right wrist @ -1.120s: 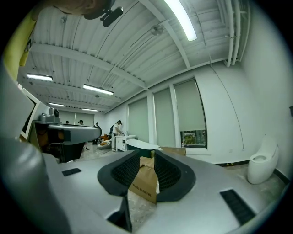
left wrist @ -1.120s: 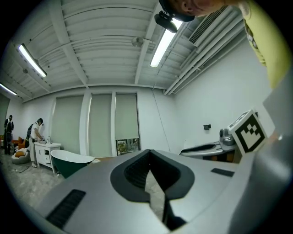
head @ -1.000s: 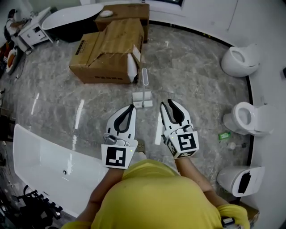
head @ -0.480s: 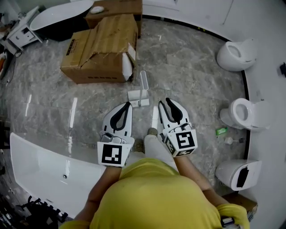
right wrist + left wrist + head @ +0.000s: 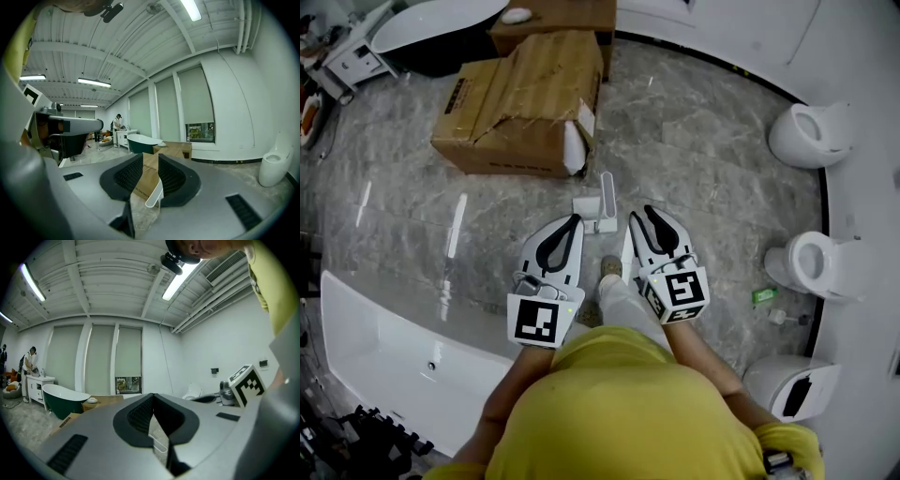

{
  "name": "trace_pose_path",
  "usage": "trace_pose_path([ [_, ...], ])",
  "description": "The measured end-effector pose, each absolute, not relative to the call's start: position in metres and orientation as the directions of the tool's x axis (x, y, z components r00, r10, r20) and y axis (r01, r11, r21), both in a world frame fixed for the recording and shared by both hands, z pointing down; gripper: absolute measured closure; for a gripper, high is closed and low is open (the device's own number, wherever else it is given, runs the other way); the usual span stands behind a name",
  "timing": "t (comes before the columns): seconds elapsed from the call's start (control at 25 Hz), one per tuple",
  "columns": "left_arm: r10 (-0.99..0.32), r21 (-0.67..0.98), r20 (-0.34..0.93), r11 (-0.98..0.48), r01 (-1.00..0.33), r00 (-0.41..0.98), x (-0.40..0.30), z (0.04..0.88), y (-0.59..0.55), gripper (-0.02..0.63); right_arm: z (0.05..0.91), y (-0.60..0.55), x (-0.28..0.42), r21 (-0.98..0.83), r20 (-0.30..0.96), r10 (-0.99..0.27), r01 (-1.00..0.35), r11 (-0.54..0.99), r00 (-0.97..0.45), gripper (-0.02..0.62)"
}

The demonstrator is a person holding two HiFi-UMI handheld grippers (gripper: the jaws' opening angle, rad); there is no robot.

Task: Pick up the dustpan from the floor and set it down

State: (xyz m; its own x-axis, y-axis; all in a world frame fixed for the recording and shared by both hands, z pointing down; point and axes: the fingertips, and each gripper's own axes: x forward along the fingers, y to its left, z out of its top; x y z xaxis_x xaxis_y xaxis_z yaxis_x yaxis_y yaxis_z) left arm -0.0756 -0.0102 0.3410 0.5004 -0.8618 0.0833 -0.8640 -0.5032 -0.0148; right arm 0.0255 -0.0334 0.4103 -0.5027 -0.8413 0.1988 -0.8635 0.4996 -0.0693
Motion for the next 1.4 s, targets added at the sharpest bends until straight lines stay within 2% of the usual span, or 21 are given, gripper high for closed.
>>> trace_pose_path([
  [0.44,-0.905,0.006,0.125,-0.409,-0.913,0.406,-0.071,0.353,-0.093,0.607,0.448,-0.114,0.017,-0.091,0.283,-0.723,-0.768,0.633,-0.63,0.477],
  [0.88,-0.921,0.001,0.184,-0.349,-0.937,0.343,-0.063,0.38,-0.133,0.607,0.518,-0.139,0.015,-0.166,0.423,-0.568,-0.676,0.718,-0.706,0.475],
  [1.16,-0.909,-0.004,0.225,-0.361,-0.933,0.351,-0.073,0.402,-0.153,0.607,0.558,-0.132,0.0,-0.412,0.454,-0.422,-0.605,0.681,-0.784,0.453],
  [1.28,-0.895,-0.009,0.24,-0.389,-0.921,0.375,-0.07,0.403,-0.161,0.607,0.577,-0.125,-0.008,-0.559,0.453,-0.31,-0.537,0.632,-0.836,0.408],
  [1.4,-0.882,-0.019,0.258,-0.412,-0.911,0.394,-0.068,0.405,-0.17,0.607,0.593,-0.125,-0.011,-0.717,0.422,-0.222,-0.473,0.513,-0.879,0.338],
])
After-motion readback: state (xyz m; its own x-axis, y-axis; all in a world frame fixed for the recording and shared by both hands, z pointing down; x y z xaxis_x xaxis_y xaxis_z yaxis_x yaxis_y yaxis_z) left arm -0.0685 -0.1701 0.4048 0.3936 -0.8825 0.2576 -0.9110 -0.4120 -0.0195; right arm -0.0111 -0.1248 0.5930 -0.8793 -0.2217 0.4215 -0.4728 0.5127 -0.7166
